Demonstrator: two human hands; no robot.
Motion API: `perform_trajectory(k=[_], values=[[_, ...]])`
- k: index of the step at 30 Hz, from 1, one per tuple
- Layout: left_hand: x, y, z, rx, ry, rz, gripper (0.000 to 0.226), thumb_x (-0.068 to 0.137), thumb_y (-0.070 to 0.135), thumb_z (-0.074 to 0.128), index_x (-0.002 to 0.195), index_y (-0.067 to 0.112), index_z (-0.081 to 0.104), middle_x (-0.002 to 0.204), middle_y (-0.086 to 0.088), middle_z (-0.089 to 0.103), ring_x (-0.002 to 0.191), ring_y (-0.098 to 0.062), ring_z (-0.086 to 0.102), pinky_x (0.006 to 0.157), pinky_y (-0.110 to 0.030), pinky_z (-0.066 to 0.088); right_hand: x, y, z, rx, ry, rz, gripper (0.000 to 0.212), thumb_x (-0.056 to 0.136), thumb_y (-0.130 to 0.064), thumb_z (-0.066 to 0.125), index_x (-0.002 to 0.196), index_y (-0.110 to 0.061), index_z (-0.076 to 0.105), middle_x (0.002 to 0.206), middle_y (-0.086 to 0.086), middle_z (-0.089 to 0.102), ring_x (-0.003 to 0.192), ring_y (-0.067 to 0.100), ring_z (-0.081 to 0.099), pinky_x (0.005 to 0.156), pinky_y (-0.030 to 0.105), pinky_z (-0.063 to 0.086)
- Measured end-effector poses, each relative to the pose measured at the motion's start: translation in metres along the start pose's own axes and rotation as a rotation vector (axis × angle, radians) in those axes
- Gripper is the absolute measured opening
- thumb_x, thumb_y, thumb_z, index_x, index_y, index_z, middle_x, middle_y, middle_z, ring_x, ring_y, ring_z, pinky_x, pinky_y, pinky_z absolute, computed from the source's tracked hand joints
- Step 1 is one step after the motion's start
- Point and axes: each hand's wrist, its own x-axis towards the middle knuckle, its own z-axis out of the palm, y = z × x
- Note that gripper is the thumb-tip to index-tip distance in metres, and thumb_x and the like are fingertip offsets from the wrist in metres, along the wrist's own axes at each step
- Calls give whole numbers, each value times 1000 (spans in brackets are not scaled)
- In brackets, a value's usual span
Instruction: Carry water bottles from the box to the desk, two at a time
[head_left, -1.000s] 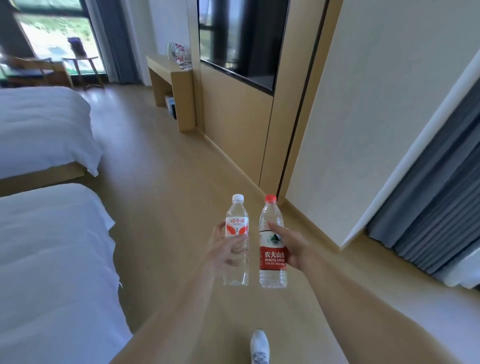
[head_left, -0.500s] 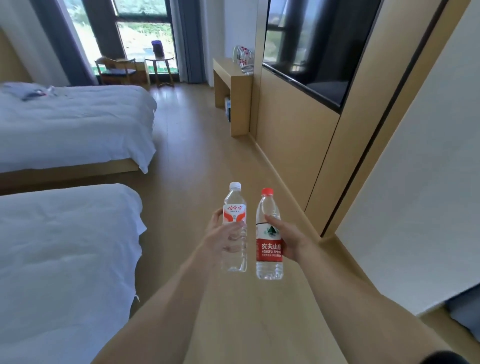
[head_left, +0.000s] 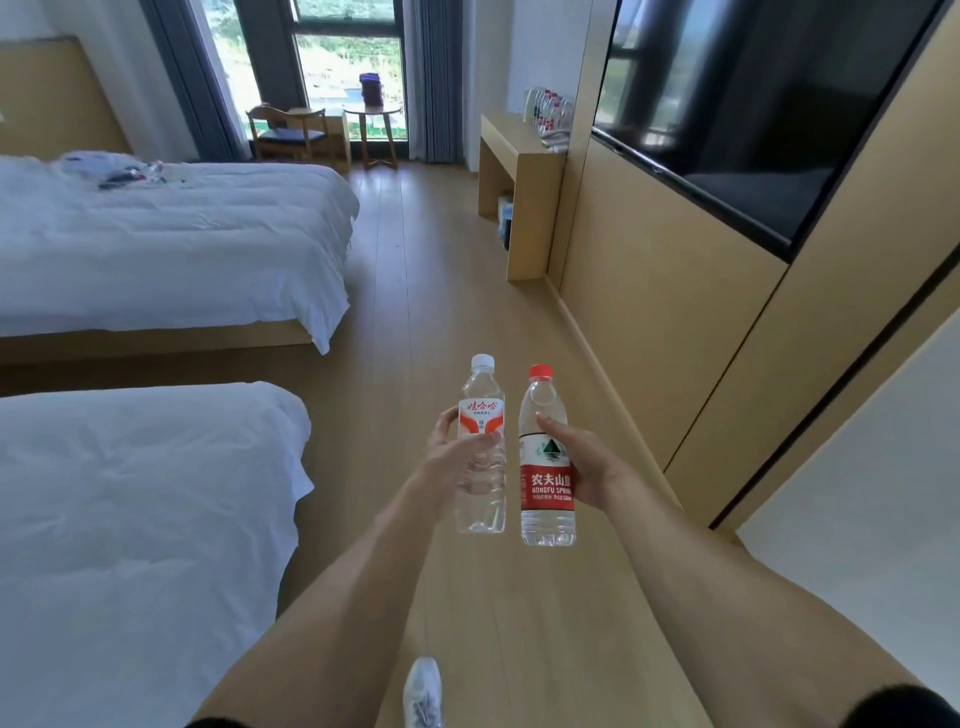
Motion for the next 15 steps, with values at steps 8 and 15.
perform_trajectory(k=[8, 15], values=[[134, 81, -31, 64, -39, 4, 70, 79, 6, 81, 136, 30, 49, 108, -13, 74, 77, -29, 72, 75, -57, 57, 130, -81, 35, 30, 51, -22, 50, 94, -34, 66, 132, -4, 56, 97, 16, 70, 80, 28, 68, 77, 41, 58], [233, 133, -47, 30, -34, -2, 70, 79, 4, 81, 137, 28, 49, 99, -8, 74, 68, -23, 71, 77, -58, 58, 222, -133, 53, 44, 71, -59, 47, 96, -33, 63, 133, -4, 55, 110, 20, 67, 87, 31, 67, 86, 45, 55]])
